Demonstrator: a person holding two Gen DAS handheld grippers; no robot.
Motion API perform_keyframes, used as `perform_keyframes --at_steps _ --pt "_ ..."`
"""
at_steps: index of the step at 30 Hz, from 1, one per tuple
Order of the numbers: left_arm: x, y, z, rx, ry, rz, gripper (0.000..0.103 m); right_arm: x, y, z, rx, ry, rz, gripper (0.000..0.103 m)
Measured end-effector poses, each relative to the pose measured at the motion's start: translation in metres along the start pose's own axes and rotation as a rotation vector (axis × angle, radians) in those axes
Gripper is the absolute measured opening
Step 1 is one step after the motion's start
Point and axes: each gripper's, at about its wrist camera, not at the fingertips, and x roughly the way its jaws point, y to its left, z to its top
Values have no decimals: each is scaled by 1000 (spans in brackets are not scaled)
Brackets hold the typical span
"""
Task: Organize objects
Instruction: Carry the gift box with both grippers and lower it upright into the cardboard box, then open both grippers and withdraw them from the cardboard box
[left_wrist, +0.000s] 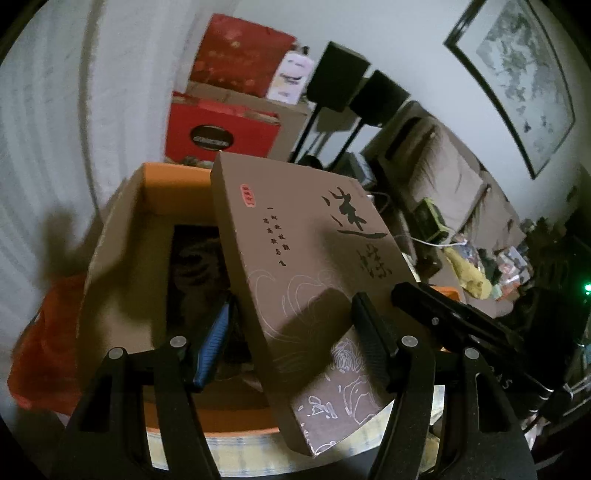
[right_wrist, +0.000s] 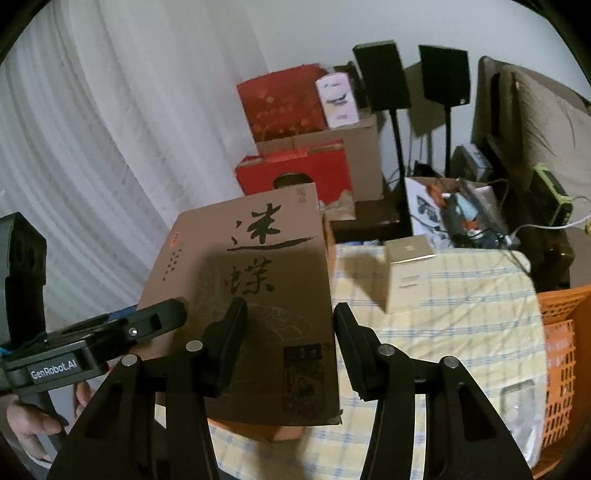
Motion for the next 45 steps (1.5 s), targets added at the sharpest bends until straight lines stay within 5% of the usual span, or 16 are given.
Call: perform_keyframes --at_steps 18,36,40,42,45 --pt "61 75 13 -58 94 72 61 91 21 -8 22 131 21 50" --pt "104 95 12 -80 197 78 62 136 29 -18 -50 236 -97 50" --pt "109 96 9 -69 226 82 60 141 37 -22 -97 266 -139 44" --pt "114 94 6 -64 253 77 60 145 39 -24 -104 286 -119 31" --pt "110 92 8 -54 234 100 60 143 43 -26 -123 275 -132 33"
